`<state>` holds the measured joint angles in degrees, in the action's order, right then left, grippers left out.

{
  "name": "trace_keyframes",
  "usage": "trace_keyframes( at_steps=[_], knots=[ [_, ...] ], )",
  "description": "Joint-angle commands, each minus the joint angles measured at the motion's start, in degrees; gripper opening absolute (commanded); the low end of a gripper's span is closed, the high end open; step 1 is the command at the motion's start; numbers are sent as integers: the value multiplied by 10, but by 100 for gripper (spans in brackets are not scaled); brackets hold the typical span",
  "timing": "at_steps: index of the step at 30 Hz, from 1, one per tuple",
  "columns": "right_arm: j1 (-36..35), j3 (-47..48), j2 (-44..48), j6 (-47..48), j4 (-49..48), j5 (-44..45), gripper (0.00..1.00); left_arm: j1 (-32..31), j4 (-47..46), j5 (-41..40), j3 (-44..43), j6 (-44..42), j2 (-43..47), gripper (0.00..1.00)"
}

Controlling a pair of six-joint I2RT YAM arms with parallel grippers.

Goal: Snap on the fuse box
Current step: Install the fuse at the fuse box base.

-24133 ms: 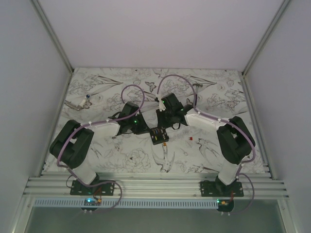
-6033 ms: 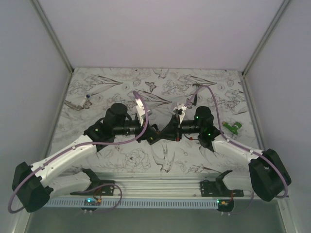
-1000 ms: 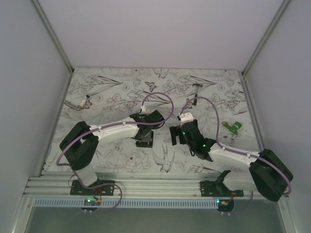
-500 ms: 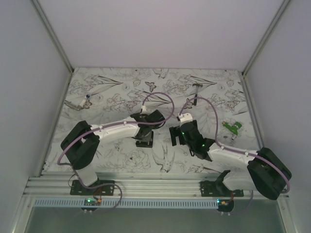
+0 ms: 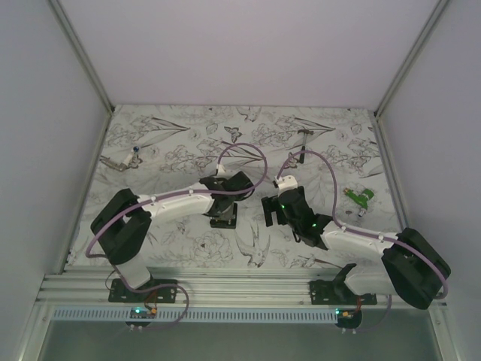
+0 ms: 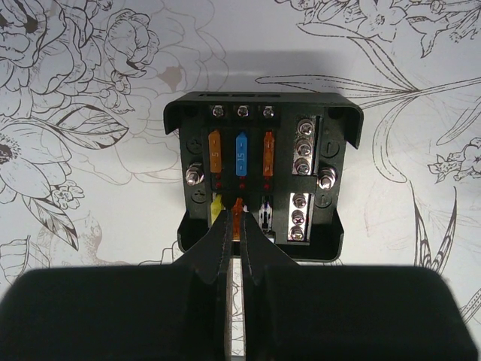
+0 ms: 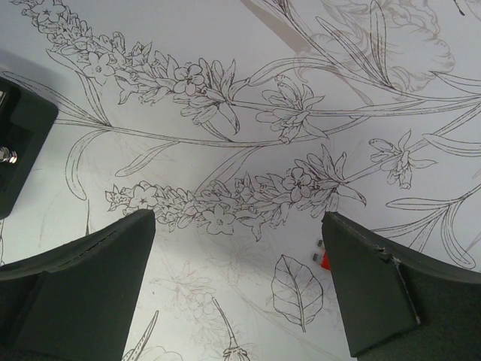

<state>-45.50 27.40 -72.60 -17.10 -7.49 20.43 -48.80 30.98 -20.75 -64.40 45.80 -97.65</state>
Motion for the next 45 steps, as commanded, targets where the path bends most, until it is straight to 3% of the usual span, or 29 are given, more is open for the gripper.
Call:
trace_keyframes(
  at_steps=[1,27,45],
  knots=[
    [4,11,-2,6,-21,-1,99,-9,25,23,40,19,-13,0],
    [4,8,12,6,-20,-6,99,5,25,37,11,-33,-32,0],
    [4,7,13,3,-22,-15,99,-16,21,17,62,43,-2,0]
  ],
)
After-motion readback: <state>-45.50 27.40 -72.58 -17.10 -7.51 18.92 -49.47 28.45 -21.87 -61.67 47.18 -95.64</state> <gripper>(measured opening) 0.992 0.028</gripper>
